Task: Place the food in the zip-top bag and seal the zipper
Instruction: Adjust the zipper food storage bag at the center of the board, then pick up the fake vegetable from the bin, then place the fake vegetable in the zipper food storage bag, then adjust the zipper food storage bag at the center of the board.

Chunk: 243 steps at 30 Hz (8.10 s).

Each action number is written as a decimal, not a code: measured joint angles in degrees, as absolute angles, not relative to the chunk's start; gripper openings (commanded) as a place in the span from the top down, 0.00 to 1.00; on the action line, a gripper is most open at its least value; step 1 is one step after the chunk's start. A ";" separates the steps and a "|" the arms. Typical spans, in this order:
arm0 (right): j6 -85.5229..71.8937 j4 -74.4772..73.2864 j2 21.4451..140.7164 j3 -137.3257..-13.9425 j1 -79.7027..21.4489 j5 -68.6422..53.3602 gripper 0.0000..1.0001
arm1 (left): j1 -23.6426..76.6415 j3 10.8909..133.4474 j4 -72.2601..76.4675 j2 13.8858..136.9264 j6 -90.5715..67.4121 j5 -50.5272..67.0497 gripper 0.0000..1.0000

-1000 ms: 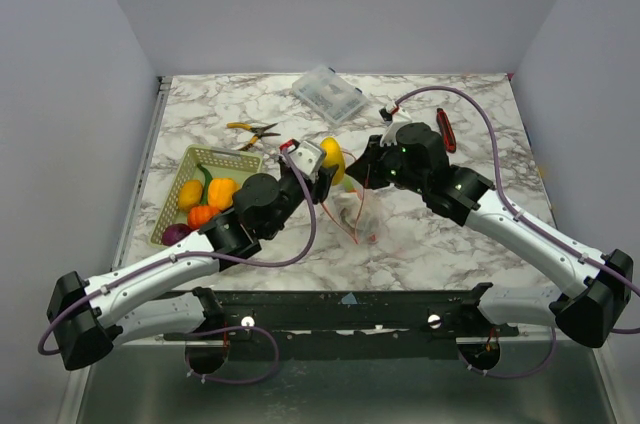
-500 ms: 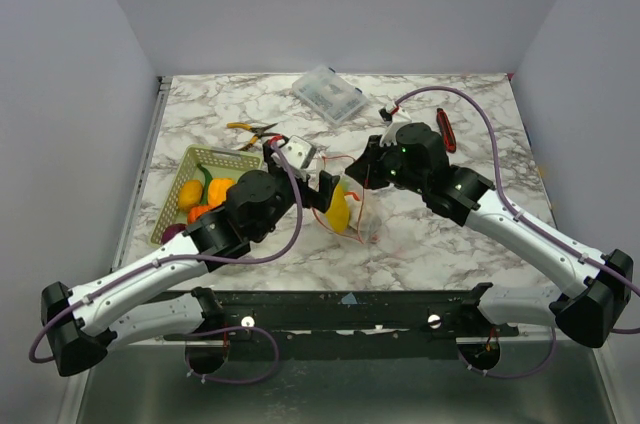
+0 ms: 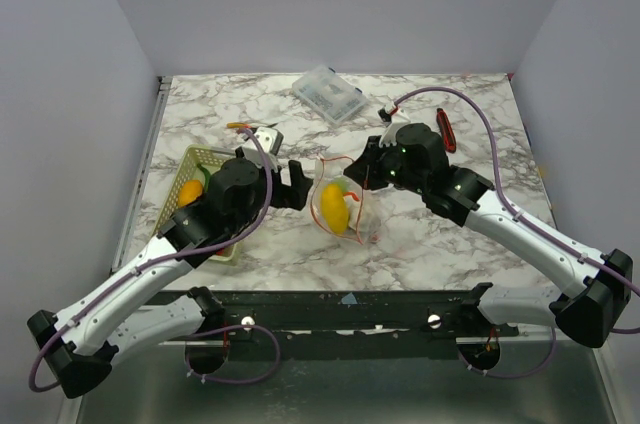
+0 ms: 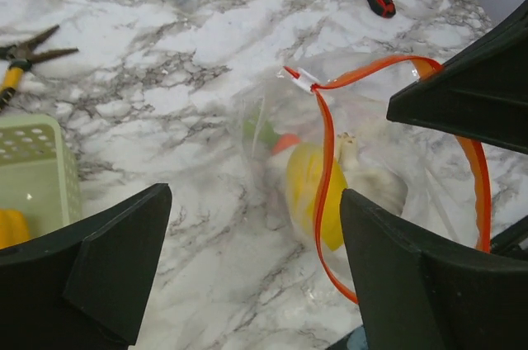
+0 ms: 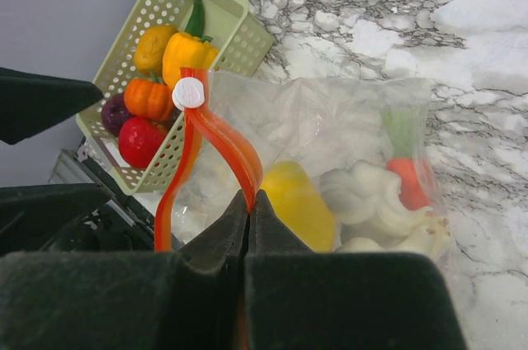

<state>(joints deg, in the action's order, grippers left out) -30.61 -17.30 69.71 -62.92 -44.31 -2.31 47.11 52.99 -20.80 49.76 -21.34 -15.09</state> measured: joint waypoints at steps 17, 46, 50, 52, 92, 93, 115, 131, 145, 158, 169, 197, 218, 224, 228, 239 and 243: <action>-30.55 -18.79 68.95 -63.33 -44.31 -1.96 1.00 | 43.03 52.82 -19.94 60.29 -33.45 19.05 1.00; -28.08 -29.39 70.87 -74.22 -44.14 10.17 1.00 | 33.32 51.75 -17.12 59.46 -51.81 31.68 0.50; -28.69 -27.86 70.43 -72.29 -44.12 9.82 1.00 | 29.58 51.96 -20.10 57.52 -48.90 31.68 0.28; -28.88 -27.88 70.63 -70.81 -44.12 9.74 1.00 | 27.99 52.14 -21.82 56.21 -46.52 31.70 0.21; -28.82 -24.91 68.86 -67.11 -44.12 7.62 1.00 | -11.33 43.92 -47.72 57.98 -51.00 -7.77 0.12; -28.80 -24.91 68.82 -67.11 -44.12 7.62 1.00 | -11.70 43.66 -47.51 59.48 -52.38 -6.90 0.12; -28.45 -24.77 68.23 -66.46 -44.12 7.53 1.00 | -13.50 42.06 -39.88 66.63 -56.97 -4.05 0.02; -28.45 -24.32 68.23 -66.37 -44.12 6.70 1.00 | -13.54 41.76 -37.76 65.32 -55.02 -3.88 0.61; -28.45 -23.59 68.53 -66.35 -44.12 5.56 1.00 | -12.05 43.88 -40.97 50.00 -52.51 -3.86 0.71; -28.53 -22.50 69.04 -66.11 -44.12 3.95 1.00 | 7.94 40.91 -9.63 40.56 -44.25 30.70 0.87; -29.10 -22.37 69.04 -66.11 -44.12 3.01 1.00 | 35.97 45.78 1.15 46.13 -29.41 33.30 0.95; -29.98 -22.37 69.65 -66.11 -43.44 1.13 1.00 | 46.63 48.80 -2.92 60.03 -17.76 -3.27 0.01; -30.02 -22.35 69.65 -66.11 -43.51 1.13 1.00 | 46.63 44.14 -12.53 54.78 -36.71 7.90 0.32; -30.04 -22.37 69.63 -66.11 -43.51 1.13 1.00 | 46.63 43.64 -12.58 57.45 -39.03 11.09 0.81; -29.95 -23.03 69.63 -66.39 -43.51 2.09 1.00 | 46.63 44.07 -12.69 58.92 -39.16 14.33 1.00; -25.96 -38.68 74.19 -87.31 -43.68 12.51 1.00 | 46.61 48.29 -8.62 57.39 -52.90 27.79 1.00; -24.08 -40.01 80.23 -92.99 -44.07 13.34 1.00 | 46.41 47.66 -5.58 57.58 -60.42 28.36 1.00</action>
